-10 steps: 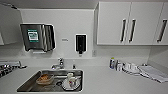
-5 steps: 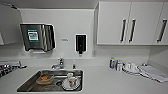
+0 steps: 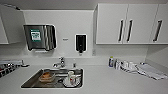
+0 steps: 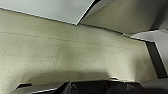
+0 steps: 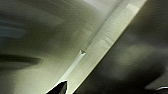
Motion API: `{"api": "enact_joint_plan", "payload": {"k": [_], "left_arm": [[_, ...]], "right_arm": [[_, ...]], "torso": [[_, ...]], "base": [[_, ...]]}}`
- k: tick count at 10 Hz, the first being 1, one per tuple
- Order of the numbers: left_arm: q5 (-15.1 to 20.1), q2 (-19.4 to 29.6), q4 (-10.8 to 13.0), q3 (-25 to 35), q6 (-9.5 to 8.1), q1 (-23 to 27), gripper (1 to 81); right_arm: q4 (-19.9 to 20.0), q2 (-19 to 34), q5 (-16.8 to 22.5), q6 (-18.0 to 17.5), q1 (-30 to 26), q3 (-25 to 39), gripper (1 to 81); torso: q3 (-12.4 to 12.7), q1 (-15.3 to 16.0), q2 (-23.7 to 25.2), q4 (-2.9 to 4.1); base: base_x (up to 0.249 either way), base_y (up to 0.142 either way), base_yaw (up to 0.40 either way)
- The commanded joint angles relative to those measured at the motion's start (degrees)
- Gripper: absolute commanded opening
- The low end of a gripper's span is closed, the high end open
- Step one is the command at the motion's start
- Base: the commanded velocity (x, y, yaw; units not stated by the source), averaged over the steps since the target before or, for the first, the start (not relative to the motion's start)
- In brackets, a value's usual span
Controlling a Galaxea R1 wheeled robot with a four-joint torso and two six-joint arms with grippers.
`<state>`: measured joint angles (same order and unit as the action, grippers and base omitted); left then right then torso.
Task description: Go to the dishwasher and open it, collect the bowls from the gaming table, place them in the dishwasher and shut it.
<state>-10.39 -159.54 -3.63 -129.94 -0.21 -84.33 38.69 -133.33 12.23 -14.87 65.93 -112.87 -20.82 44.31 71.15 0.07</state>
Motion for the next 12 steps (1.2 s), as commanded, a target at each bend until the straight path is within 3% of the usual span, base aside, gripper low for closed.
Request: {"api": "enact_joint_plan", "payload": {"k": [1, 12], "left_arm": [[2.04, 0.53, 0.47, 0.65, 0.03, 4.04, 81.1], [2.12, 0.44, 0.47, 1.0, 0.03, 4.13, 81.1]], "right_arm": [[-5.38, 1.37, 5.88, 2.92, -1.63, -2.96, 81.1], [-5.38, 0.14, 5.53, 4.06, 0.04, -4.8, 81.1]], "torso": [[0.0, 0.0, 0.0, 0.0], [-0.15, 0.17, -0.04, -0.02]], "base": [[-0.085, 0.0, 0.0], [-0.077, 0.0, 0.0]]}}
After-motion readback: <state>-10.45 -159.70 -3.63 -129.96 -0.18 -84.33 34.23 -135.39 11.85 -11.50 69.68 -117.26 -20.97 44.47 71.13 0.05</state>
